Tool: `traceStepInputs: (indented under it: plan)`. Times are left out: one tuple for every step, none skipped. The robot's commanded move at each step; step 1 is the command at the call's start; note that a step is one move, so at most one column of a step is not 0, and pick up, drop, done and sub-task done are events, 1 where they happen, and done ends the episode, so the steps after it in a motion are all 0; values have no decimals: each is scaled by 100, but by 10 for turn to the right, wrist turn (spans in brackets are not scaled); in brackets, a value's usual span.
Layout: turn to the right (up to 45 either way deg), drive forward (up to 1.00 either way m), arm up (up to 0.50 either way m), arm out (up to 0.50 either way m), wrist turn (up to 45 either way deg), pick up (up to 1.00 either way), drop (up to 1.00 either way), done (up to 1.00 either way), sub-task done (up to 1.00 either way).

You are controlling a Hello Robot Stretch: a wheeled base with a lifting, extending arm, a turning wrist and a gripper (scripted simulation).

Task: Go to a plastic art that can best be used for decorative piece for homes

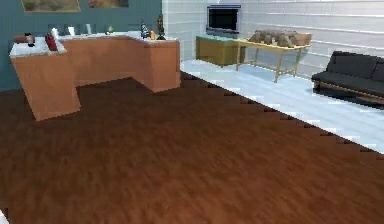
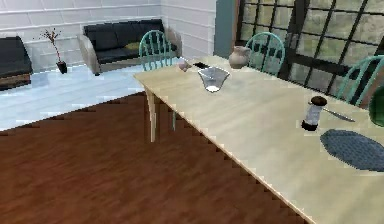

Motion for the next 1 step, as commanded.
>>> traceStepInputs:
  plan:
    - [-120, 0, 0, 0, 0, 0, 0, 0, 0]
